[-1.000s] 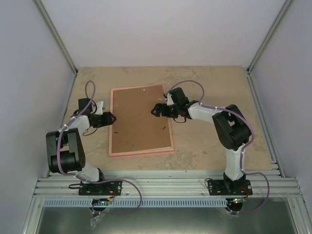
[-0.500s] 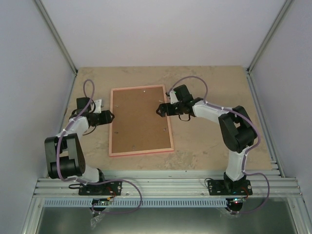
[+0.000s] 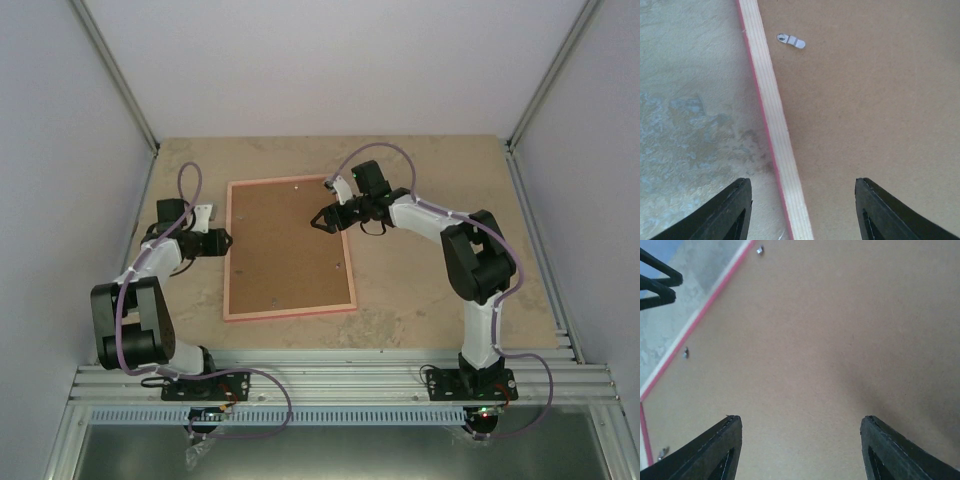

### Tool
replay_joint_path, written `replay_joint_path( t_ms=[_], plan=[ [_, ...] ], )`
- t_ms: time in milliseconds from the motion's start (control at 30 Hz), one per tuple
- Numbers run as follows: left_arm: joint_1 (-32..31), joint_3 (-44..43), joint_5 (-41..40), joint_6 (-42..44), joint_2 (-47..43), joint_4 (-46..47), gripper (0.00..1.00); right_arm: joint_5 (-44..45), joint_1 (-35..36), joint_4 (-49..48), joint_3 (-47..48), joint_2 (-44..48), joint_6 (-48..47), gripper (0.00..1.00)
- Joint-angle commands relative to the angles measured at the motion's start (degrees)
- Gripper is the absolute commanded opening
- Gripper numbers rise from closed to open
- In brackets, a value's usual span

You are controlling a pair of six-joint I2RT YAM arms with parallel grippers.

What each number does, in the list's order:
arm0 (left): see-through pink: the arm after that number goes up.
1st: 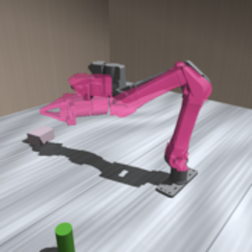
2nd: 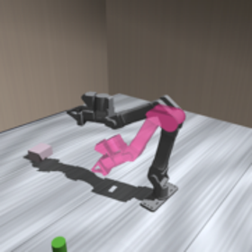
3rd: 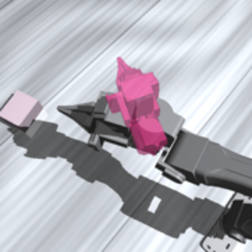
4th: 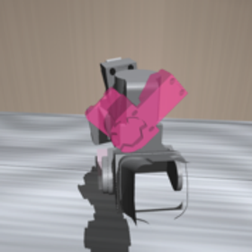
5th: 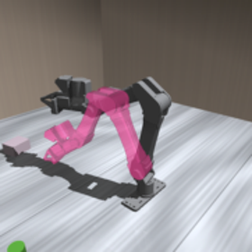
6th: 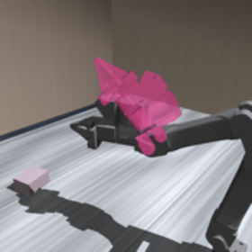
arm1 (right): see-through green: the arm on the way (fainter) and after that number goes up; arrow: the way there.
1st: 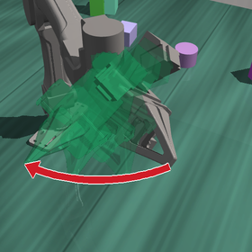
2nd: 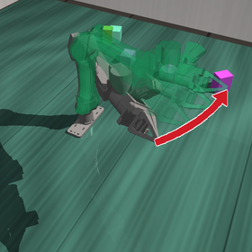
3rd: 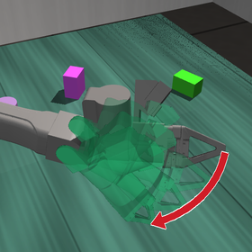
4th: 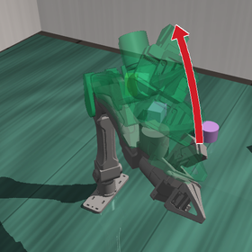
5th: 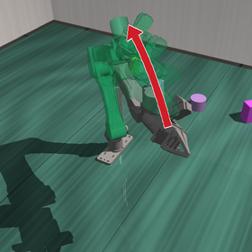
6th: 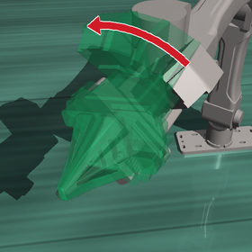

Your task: Put the photo into the frame

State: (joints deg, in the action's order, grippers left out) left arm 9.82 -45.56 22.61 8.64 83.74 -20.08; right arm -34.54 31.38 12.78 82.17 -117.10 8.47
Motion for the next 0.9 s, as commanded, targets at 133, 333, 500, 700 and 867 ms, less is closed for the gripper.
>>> replay_joint_path(
  t_ms=[133,333,500,700,867],
  plan=[
    [-2.71,-1.49,-0.02,3.44,5.74,-1.32,0.53,0.43,-0.57,1.13,0.37,-5.91,-1.43,0.65],
    [-9.14,-1.3,-0.28,3.08,8.35,-0.05,0.5,1.24,-4.13,0.78,-5.49,-5.03,-0.01,0.63],
    [-15.44,-2.25,0.69,0.66,10.8,1.89,0.49,1.24,-9.19,1.29,-12.46,-1.0,-1.84,0.61],
    [-17.21,-4.09,1.08,-1.14,11.74,3.34,0.49,-1.27,-12.55,3.7,-16.58,4.38,-8.91,0.6],
    [-17.22,-5.63,0.43,3.33,6.63,1.49,0.52,-7.7,-12.35,4.49,-16.02,9.74,-16.0,0.61]
  ],
)
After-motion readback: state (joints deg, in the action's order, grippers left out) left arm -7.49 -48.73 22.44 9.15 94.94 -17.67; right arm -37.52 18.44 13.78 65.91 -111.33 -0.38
